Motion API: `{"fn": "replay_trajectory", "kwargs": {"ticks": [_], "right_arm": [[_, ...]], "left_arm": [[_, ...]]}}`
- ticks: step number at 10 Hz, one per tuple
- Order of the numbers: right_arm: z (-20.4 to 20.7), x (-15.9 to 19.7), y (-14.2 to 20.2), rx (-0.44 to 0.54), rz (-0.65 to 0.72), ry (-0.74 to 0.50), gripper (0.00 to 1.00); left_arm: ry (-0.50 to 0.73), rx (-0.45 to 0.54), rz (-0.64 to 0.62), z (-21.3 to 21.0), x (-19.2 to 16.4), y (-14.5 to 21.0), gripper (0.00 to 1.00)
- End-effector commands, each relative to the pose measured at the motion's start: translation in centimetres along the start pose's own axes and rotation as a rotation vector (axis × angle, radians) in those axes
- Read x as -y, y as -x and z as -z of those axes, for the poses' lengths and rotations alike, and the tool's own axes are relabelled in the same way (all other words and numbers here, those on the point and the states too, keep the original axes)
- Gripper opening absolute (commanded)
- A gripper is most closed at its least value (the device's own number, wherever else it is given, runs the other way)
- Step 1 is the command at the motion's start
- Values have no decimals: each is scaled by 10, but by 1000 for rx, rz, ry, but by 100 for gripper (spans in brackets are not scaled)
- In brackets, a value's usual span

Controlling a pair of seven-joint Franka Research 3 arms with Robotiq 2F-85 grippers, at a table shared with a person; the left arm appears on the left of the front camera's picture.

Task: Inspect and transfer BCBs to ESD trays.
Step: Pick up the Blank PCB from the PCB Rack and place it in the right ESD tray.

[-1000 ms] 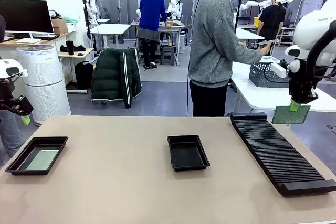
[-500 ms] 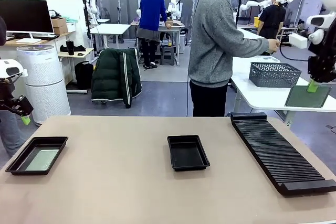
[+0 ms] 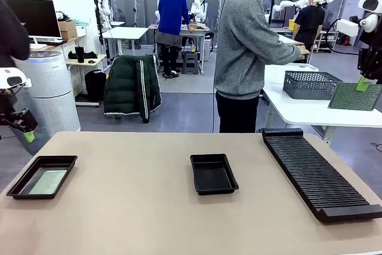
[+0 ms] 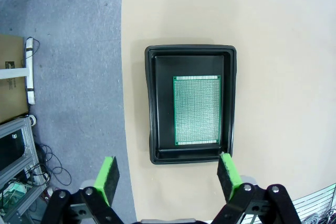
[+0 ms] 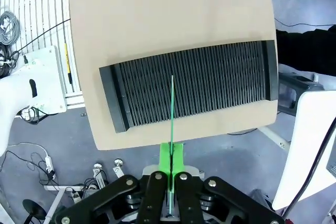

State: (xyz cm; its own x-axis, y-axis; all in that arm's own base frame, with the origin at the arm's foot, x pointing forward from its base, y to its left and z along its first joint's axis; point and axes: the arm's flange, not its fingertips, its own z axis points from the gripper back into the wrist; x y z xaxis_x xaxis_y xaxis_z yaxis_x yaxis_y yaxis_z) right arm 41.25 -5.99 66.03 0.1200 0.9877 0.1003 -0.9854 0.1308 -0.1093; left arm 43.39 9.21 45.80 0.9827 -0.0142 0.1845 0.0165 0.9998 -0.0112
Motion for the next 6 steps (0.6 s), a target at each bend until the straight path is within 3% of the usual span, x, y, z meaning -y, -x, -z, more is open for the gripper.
{"fn": "replay_trajectory", "kwargs": {"ticks": [1, 6], "right_arm": [[-11, -3, -6, 29, 23, -11, 2], [-5, -1, -1, 2, 0, 2, 2]], "left_arm": [[-4, 13, -2, 3, -1, 1, 100], [-4, 13, -2, 3, -1, 1, 100]]}}
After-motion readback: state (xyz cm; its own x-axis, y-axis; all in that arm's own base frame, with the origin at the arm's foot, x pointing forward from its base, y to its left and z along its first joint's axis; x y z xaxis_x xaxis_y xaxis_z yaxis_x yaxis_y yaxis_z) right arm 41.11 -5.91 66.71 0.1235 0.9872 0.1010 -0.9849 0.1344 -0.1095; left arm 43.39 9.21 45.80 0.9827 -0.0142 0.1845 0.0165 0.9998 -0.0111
